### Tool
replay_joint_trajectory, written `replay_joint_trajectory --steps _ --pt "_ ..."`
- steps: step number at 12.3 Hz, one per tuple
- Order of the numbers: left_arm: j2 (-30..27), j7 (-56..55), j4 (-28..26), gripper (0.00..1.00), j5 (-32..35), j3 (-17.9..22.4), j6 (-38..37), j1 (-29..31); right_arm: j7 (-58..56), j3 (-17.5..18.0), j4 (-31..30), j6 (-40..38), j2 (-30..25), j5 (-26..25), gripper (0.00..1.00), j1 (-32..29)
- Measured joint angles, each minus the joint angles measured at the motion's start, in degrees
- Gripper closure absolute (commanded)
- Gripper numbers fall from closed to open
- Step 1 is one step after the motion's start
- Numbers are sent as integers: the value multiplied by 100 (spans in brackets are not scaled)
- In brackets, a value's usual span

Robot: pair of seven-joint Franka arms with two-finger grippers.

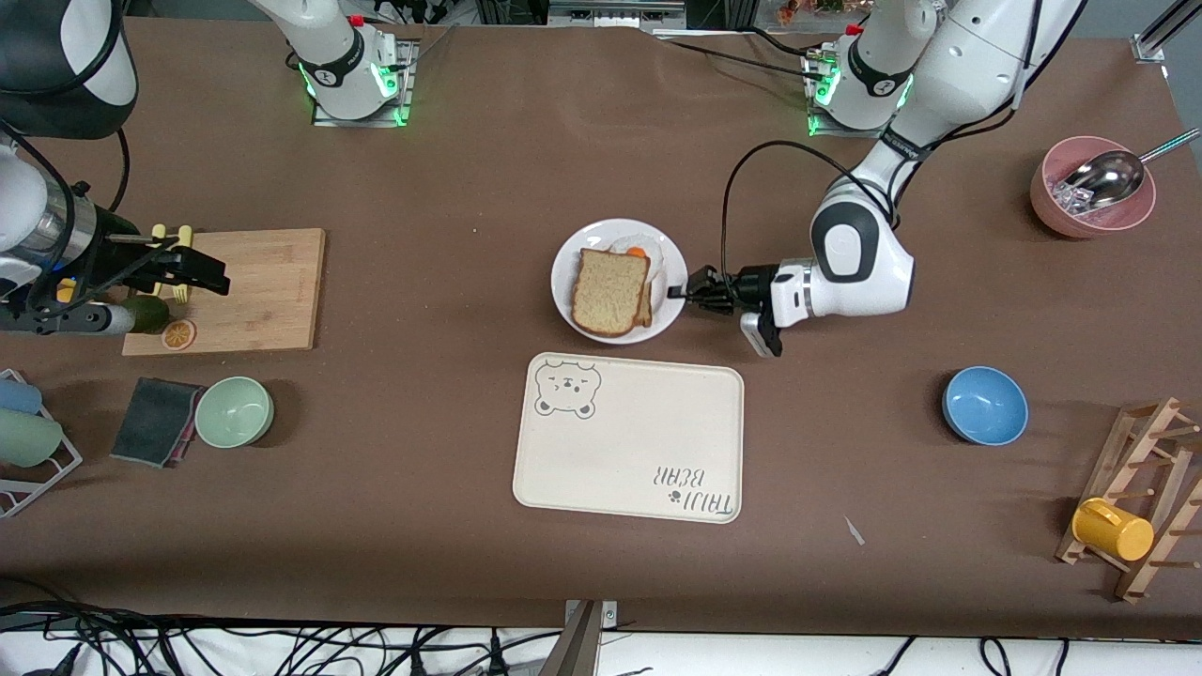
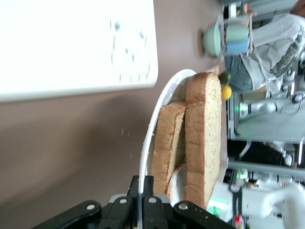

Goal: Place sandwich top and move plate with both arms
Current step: 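Slide the plate onto the TAIJI BEAR tray with the left gripper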

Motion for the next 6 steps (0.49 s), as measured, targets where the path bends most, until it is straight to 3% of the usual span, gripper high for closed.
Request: replay_joint_trajectory --steps 6 --pt "1061 -649 1773 100 168 385 -7 -17 0 0 -4 18 0 0 0 1"
